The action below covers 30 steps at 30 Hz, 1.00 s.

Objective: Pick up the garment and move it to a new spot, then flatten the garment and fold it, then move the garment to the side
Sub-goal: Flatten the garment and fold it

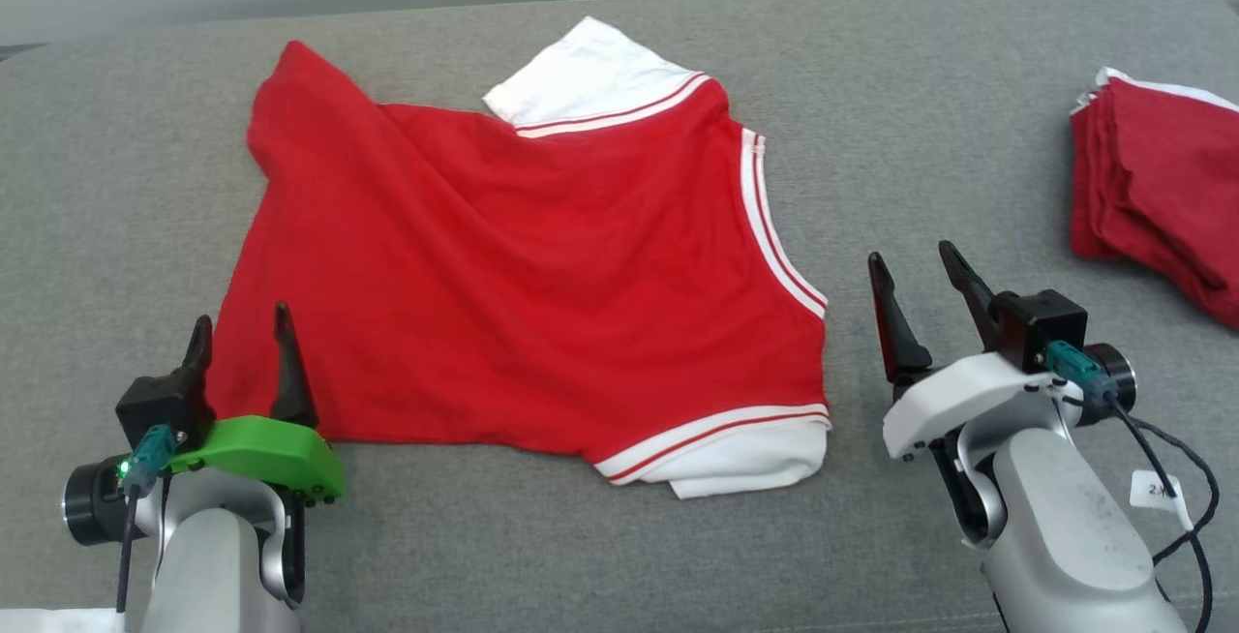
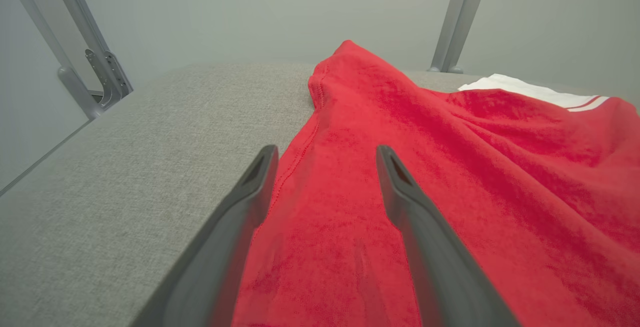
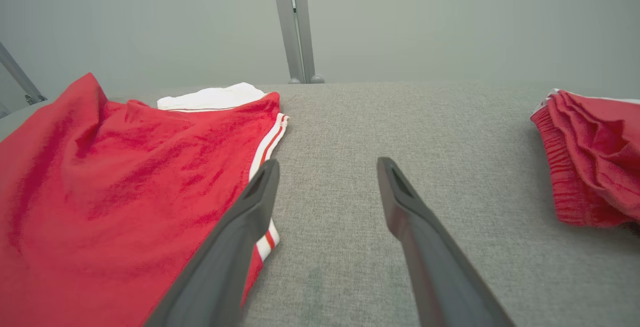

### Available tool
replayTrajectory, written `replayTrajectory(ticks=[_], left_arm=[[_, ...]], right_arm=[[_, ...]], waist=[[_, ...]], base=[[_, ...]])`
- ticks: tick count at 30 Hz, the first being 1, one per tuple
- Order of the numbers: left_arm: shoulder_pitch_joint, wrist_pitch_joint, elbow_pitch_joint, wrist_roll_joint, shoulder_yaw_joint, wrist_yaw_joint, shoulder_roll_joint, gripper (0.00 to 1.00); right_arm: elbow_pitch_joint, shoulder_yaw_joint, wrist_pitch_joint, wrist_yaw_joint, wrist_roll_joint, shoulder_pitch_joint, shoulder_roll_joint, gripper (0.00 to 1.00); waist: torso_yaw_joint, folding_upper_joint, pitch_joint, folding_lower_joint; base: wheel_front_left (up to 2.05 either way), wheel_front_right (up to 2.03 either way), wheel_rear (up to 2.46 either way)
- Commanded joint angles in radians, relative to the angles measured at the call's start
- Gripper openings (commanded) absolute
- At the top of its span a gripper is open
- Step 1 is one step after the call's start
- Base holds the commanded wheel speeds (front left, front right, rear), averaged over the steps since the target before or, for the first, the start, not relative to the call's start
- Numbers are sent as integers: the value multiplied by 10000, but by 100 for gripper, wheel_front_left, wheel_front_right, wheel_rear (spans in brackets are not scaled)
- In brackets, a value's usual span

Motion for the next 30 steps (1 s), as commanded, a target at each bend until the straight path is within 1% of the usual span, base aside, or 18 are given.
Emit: replayTrajectory(ticks=[1, 3, 4, 5, 9, 13, 18, 24, 25, 26, 27, 30], left_arm=[[207, -30, -107, 47, -99, -71, -54, 100], [290, -30, -127, 91, -369, -146, -85, 100], [290, -30, -127, 91, -369, -146, -85, 100], [303, -30, -146, 67, -477, -154, -86, 100], [312, -28, -259, -474, -862, -40, -105, 100], [271, -29, -486, -791, -1380, 106, -101, 100], [188, -30, -803, -1046, -1840, 249, -105, 100], [121, -30, -1022, -1347, -2242, 417, -104, 100], [101, -30, -1053, -1415, -2278, 439, -101, 100], [72, -30, -1079, -1463, -2327, 443, -101, 100], [4, -29, -1141, -1557, -2411, 469, -103, 100], [-57, -30, -1189, -1669, -2578, 520, -103, 100]], right_arm=[[167, 84, -28, -13, -110, -288, -134, 100], [440, 102, -28, -13, -197, -691, -248, 100], [440, 102, -28, -13, -197, -691, -248, 100], [639, 84, -28, -15, -265, -901, -368, 100], [1622, 1, -28, -13, -388, -1731, -622, 100], [2670, -110, -28, -15, -494, -2430, -849, 100], [3914, -365, -28, -15, -876, -3007, -1058, 100], [5561, -800, 81, -16, -1551, -3663, -1247, 100], [5730, -875, 84, -16, -1656, -3758, -1303, 74], [5815, -947, 76, -18, -1810, -3866, -1414, 23], [5958, -1178, 58, -19, -1999, -4127, -1651, 0], [5992, -1591, 26, -24, -2399, -4567, -2095, 0]], waist=[[1104, 0, -126, 0], [1517, 0, 36, 0], [1517, 0, 36, 0], [1744, 0, 144, 0], [2491, 0, 501, 0], [3021, 0, 793, 0], [3408, 0, 1062, 0], [3603, 0, 1387, 0], [3634, 0, 1454, 0], [3669, 0, 1524, 0], [3737, 0, 1666, 0], [3890, 0, 1882, 0]], base=[[0, 0, 0], [0, 0, 0], [0, 0, 0], [0, 0, 0], [0, 0, 0], [0, 0, 0], [0, 0, 0], [0, 0, 0], [0, 0, 0], [0, 0, 0], [0, 0, 0], [0, 0, 0]])
